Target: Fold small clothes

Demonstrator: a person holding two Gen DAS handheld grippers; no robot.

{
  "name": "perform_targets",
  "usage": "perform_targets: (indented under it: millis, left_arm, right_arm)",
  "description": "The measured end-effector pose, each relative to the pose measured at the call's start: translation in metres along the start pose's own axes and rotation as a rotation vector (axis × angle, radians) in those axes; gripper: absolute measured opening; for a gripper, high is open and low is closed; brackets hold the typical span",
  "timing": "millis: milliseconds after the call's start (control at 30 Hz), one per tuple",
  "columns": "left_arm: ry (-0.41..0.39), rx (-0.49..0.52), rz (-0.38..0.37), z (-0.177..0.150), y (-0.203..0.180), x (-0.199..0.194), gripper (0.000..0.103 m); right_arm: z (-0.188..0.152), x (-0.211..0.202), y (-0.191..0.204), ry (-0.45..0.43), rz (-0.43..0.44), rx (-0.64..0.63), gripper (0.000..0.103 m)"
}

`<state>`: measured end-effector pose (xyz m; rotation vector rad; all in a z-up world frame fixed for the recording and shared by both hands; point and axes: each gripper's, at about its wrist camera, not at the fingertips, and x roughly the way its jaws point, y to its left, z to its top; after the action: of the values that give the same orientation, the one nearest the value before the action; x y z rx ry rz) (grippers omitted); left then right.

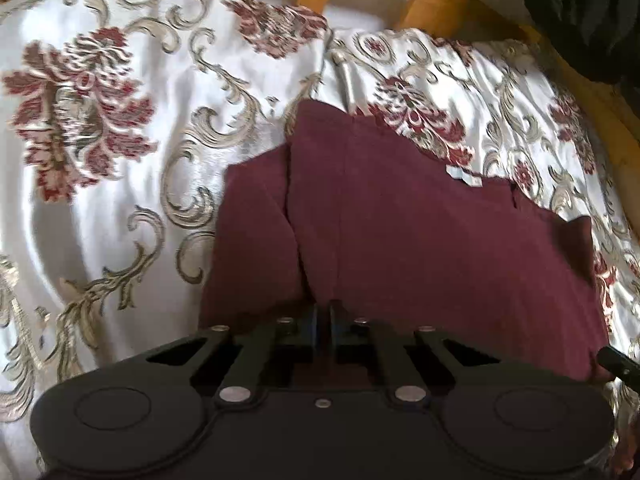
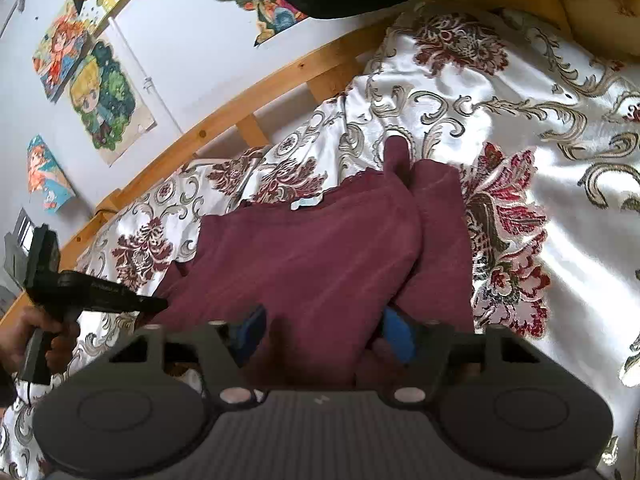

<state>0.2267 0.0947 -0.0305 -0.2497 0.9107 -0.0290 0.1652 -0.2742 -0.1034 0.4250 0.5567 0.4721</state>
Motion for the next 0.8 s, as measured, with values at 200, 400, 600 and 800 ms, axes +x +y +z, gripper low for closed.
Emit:
perform_targets:
  millis: [200,400,600,800]
  left_arm:
    - [-0.072,-0.109,0.024,-0.022,0.009,-0.024,0.004]
    - [-0.067,-0.152,0.028,-0.043,0.020,-0.025,0.004]
    - [-0.082,-0.129,0.033,-0.044,0.019,-0.021,0.004]
    - [-0.075,-0.136,0.023,-0.047,0.023,-0.017,0.006]
  right_arm:
    - [-0.001,0.000,0.000,-0.001,0.009,-0.010,0.021]
    - [-0.002,-0.002,0.011,0.021,-0.010,-0.063,0.015]
    - [-0.015,-0.001,0.001,0.075,-0.024,0.024,0.012]
    - [-0.022,0.003,-0.002,0.098,-0.040,0.028,0.012]
